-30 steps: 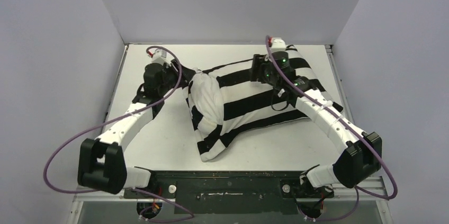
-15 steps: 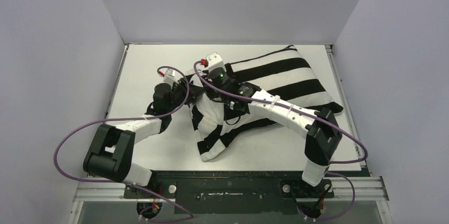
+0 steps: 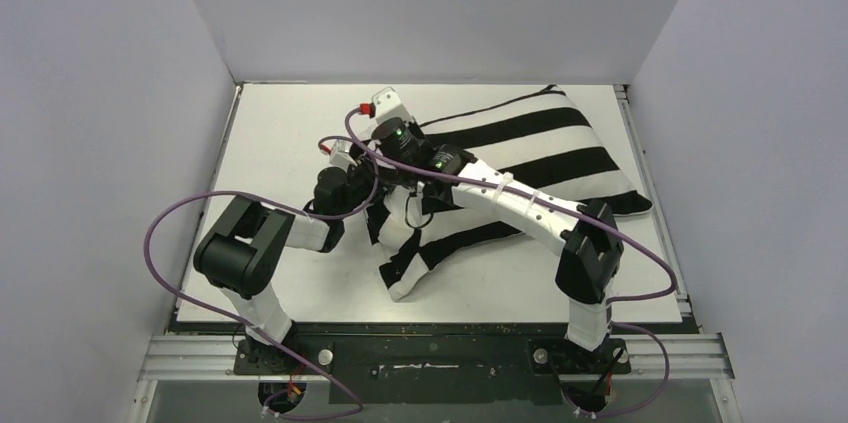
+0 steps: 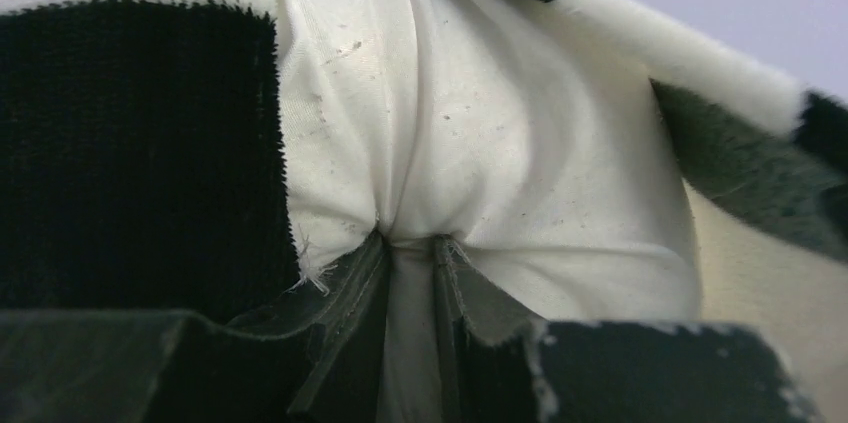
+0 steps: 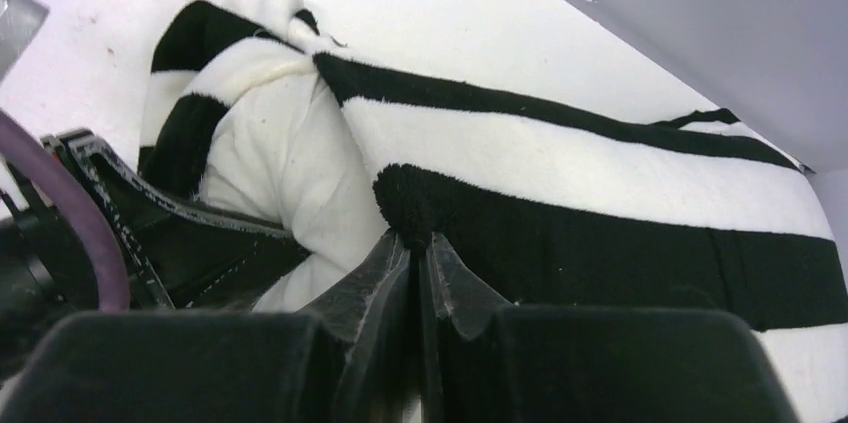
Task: Put the pillow into the pillowcase
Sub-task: Stuff the pillow into the pillowcase.
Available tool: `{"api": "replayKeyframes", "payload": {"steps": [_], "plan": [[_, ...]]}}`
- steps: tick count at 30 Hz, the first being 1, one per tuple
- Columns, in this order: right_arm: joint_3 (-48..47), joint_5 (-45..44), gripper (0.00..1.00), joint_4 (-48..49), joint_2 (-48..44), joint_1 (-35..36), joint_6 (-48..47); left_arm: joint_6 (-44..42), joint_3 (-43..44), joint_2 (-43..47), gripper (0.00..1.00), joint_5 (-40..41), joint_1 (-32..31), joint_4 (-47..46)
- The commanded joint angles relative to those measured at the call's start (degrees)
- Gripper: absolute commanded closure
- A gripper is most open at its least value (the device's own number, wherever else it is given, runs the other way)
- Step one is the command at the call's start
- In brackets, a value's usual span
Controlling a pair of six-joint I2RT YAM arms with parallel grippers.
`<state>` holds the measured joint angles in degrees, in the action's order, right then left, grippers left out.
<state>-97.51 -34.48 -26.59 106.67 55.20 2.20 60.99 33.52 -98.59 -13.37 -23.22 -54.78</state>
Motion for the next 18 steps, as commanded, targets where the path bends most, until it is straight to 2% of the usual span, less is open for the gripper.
{"api": "replayKeyframes", "payload": {"steps": [1, 6, 8, 11, 15, 18], "plan": [[-4.59, 7.42, 0.97, 3.38, -1.05, -2.14, 3.24, -0.26, -0.35, -4.17, 0.78, 1.16, -2.22, 0.82], [1.95, 28.65, 0.97, 9.62, -3.73, -6.83, 14.73, 0.2, -0.02, -5.54, 0.78, 2.61, -2.78, -0.09], [7.83, 43.62, 0.99, 17.12, -5.34, -10.05, 22.76, 0.59, 0.12, -6.3, 0.78, 3.2, -3.03, -0.67], [17.42, 57.99, 1.0, 33.38, -6.64, -13.24, 36.54, 1.18, 0.31, -7.54, 0.79, 3.84, -3.31, -1.59], [20.89, 66.24, 1.0, 46.85, -7.49, -13.96, 48.85, 0.98, -0.02, -8.49, 0.79, 4.84, -3.67, -1.93], [22.91, 68.16, 1.0, 60.04, -10.31, -15.26, 57.62, 0.62, -0.85, -9.02, 0.79, 5.75, -3.67, -1.9]]}}
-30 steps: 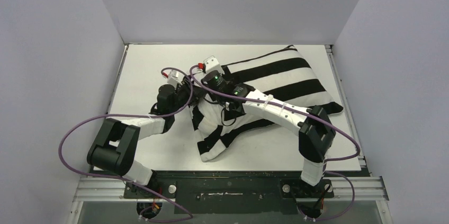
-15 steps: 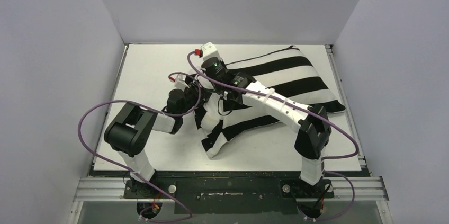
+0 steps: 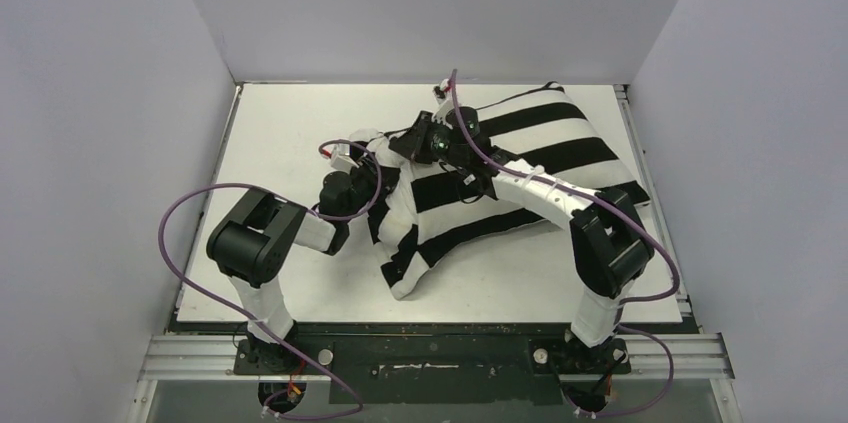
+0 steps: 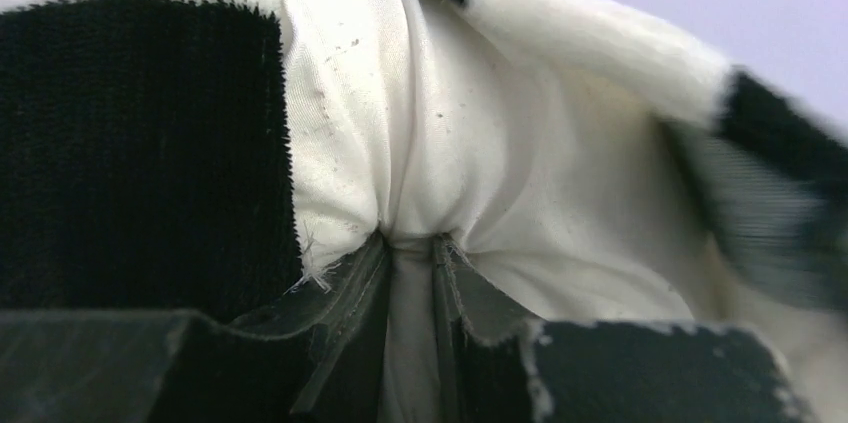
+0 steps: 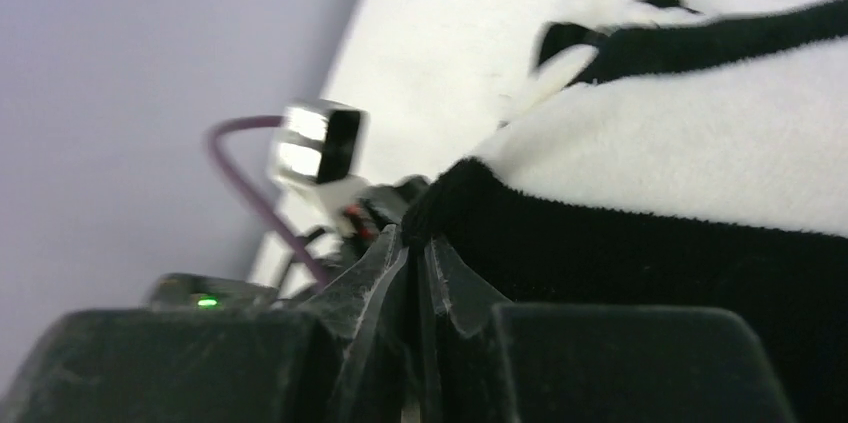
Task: Put the pillow into the pillowcase
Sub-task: Stuff the pillow into the pillowcase.
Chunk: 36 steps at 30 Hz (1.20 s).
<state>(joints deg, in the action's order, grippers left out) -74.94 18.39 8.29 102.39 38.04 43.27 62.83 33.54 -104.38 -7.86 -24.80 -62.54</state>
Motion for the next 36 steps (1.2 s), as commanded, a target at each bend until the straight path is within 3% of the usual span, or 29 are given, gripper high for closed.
{"api": "replayKeyframes", "payload": {"steps": [1, 7, 9, 11, 12, 15, 20, 23, 30, 36], "plan": [[-0.58, 14.74, 1.0, 24.48, -7.43, 1.87, 15.95, -1.24, -0.99, -3.67, 0.79, 0.43, -2.16, 5.69], [2.31, 14.76, 1.0, 28.76, -9.75, 2.04, 17.1, -0.2, -1.02, -5.13, 0.78, 0.5, -2.4, 4.45], [4.92, 14.18, 0.9, 28.1, -10.33, 2.04, 16.27, 1.01, -1.21, -4.5, 0.78, -0.64, -2.37, 3.4], [4.64, 11.32, 0.76, 18.63, -11.82, 2.04, 8.76, 2.95, -1.39, -1.76, 0.78, -3.36, -1.5, 3.4], [2.64, 8.02, 0.7, 9.45, -12.64, 2.08, 4.87, 3.25, -1.33, 0.58, 0.77, -5.05, -0.78, 4.76], [-1.99, 0.17, 0.55, -7.23, -15.27, 1.8, -6.6, 0.51, 0.62, 11.69, 0.69, -10.15, 2.04, 16.65], [-3.79, -6.8, 0.55, -17.17, -18.18, 1.56, -14.46, -13.4, 7.89, 30.05, 0.57, -6.77, 6.33, 46.1], [-3.91, -9.01, 0.57, -18.68, -18.74, 1.47, -16.02, -19.68, 8.48, 34.94, 0.56, -1.45, 6.95, 55.44], [-7.7, -9.25, 0.56, -21.47, -15.16, 1.65, -19.29, -20.38, 5.83, 31.06, 0.55, -2.2, 6.74, 53.07], [-12.77, -10.09, 0.53, -24.95, -8.93, 3.56, -22.35, -22.14, 5.06, 24.34, 0.55, 2.18, 5.29, 49.16]]}}
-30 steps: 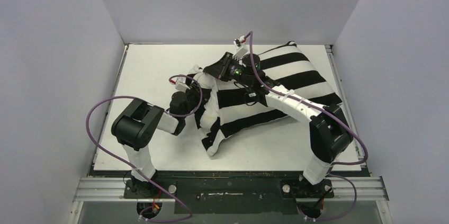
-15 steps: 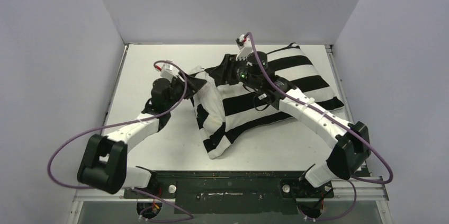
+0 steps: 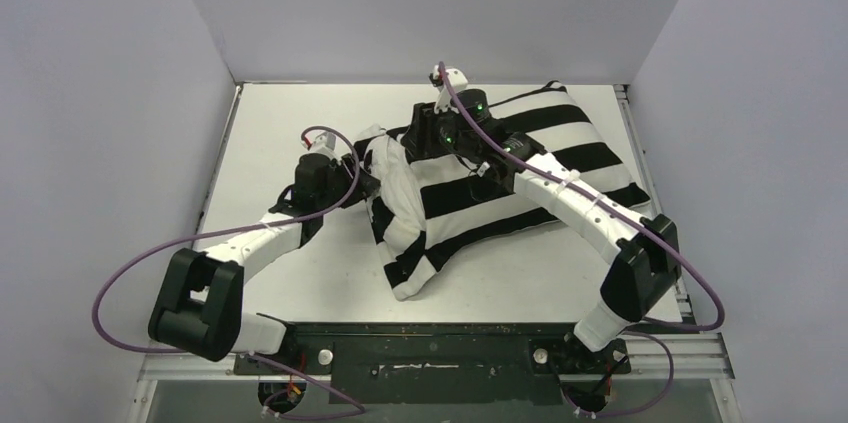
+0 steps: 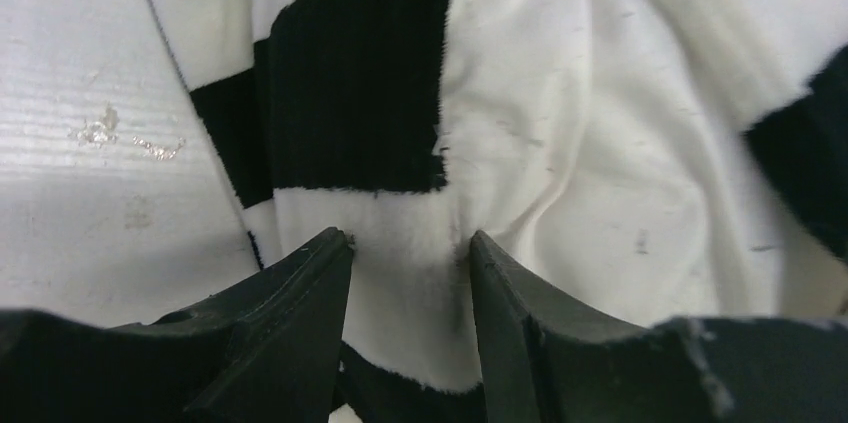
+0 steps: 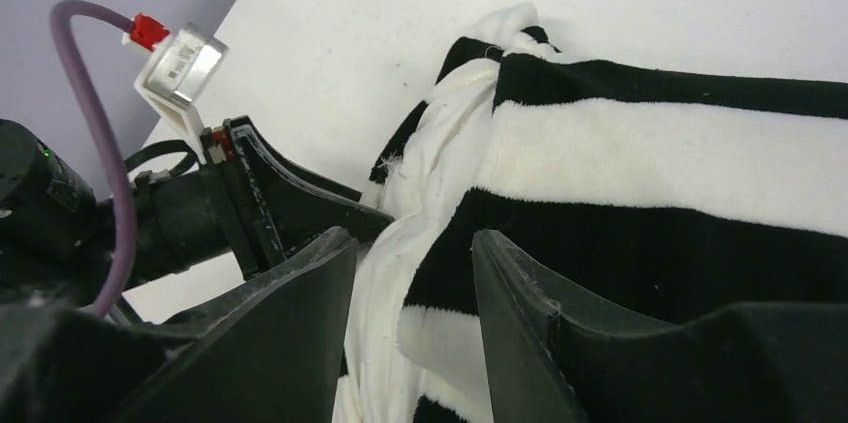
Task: Put the pillow into the pillowcase
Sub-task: Stuff the pillow into the pillowcase.
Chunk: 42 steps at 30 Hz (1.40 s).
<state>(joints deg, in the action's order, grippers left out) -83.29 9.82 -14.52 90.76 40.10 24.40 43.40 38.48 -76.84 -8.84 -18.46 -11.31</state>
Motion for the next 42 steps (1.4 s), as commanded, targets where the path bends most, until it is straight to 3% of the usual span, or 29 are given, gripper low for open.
{"api": "replayKeyframes", "payload": {"steps": [1, 4, 8, 10, 20, 25, 28, 37, 39, 42], "plan": [[-4.91, -0.1, 0.54, -2.13, 3.85, 1.74, -3.56, -2.26, 0.04, -4.72, 0.55, 2.56, -1.25, -3.32], [-6.23, 4.41, 0.59, -2.58, 7.4, 2.93, -3.11, -1.64, 0.36, -7.59, 0.61, 1.02, -1.87, -6.6], [-6.03, 2.12, 0.67, -4.71, 11.64, 4.8, -3.63, -3.94, 3.28, -5.1, 0.94, 1.79, -1.94, -2.16], [-4.39, 2.57, 0.7, -4.57, 13.88, 4.73, -3.09, -4.87, 4.36, -1.58, 1.0, 2.74, -1.93, 0.39], [1.36, -12.88, 0.74, -6.0, 17.07, 4.16, -3.38, -5.23, 9.95, 4.5, 1.0, 0.1, -0.92, 9.27], [4.2, -16.99, 0.74, -4.85, 15.77, 4.03, -1.74, -5.73, 11.1, 6.36, 0.95, -0.21, -0.7, 10.41], [5.23, -17.99, 0.73, -3.8, 14.56, 4.07, -0.6, -6.25, 11.1, 6.67, 0.85, 0.0, -0.7, 10.52], [4.15, -15.81, 0.74, -2.25, 9.04, 4.3, 1.42, -5.91, 7.99, 4.18, 0.84, -1.63, 0.53, 7.02], [3.84, -13.43, 0.73, -1.5, 7.81, 4.56, 2.17, -6.16, 7.69, 3.48, 0.78, -1.44, 0.53, 6.35], [2.64, -10.92, 0.71, -0.5, 6.15, 4.99, 3.19, -5.27, 6.56, 1.71, 0.6, -2.87, 0.48, 2.52]]}}
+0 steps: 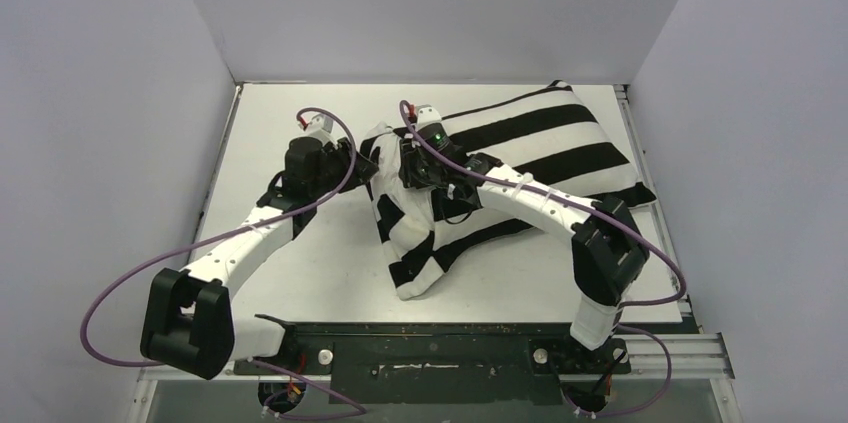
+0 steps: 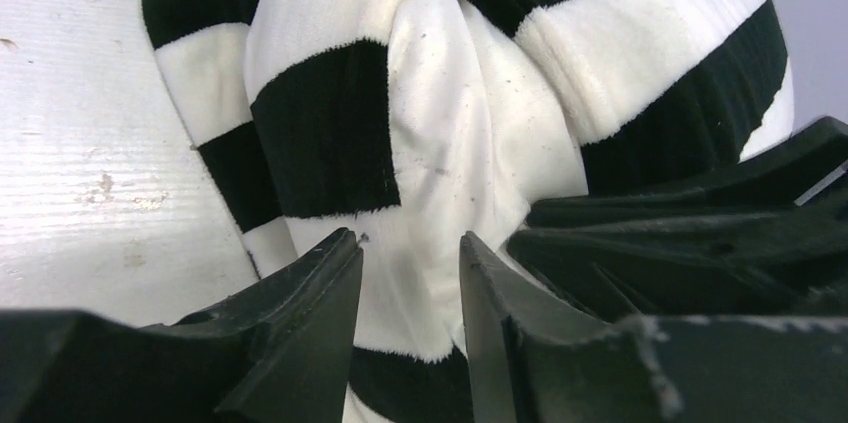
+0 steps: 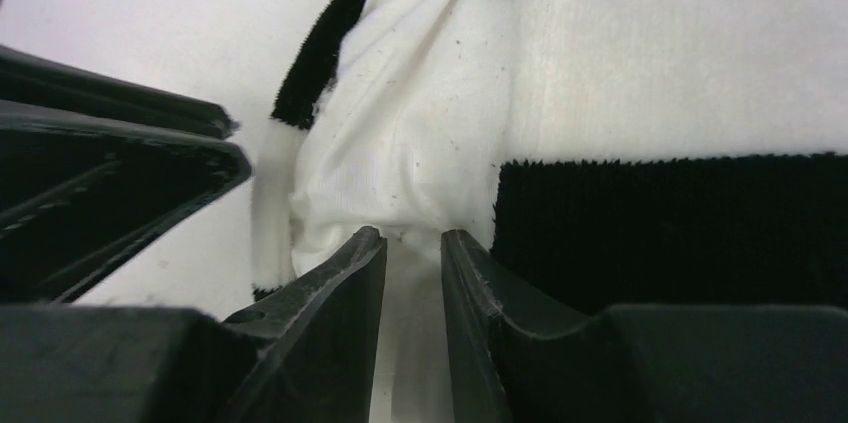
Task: Put the pillow into the pillowcase
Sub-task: Stuff the pillow into the pillowcase.
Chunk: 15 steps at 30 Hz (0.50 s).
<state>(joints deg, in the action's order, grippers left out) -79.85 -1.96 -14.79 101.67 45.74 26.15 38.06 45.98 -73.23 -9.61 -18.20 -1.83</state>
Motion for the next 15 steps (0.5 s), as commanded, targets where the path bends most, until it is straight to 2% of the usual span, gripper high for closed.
{"api": "replayKeyframes", "payload": {"steps": [1, 4, 6, 9, 11, 15], "plan": [[-1.59, 1.47, 0.69, -0.29, -5.02, -0.65, 1.65, 0.76, -1.49, -2.79, 0.58, -3.03, 0.26, -8.93], [-3.8, 2.75, 0.69, -0.32, -5.25, -0.65, 1.97, 1.38, -0.95, -6.69, 0.58, -4.09, 0.27, -9.92], [-4.94, 3.93, 0.7, 0.43, -4.91, -0.72, 2.33, 1.06, -0.49, -8.59, 0.65, -3.78, 0.27, -9.61], [-7.41, 4.88, 0.71, 0.64, -2.89, -0.64, 2.44, 1.36, -0.87, -8.4, 0.9, -2.75, 0.27, -10.23], [-8.47, 5.96, 0.72, 2.09, -0.81, -0.65, 1.76, 0.92, -0.46, -7.0, 1.0, -1.7, 0.26, -9.67], [-11.46, 7.54, 0.74, 1.2, 5.9, -1.08, 0.16, -0.6, 2.33, -3.27, 1.0, 0.12, 0.44, -4.78]]}}
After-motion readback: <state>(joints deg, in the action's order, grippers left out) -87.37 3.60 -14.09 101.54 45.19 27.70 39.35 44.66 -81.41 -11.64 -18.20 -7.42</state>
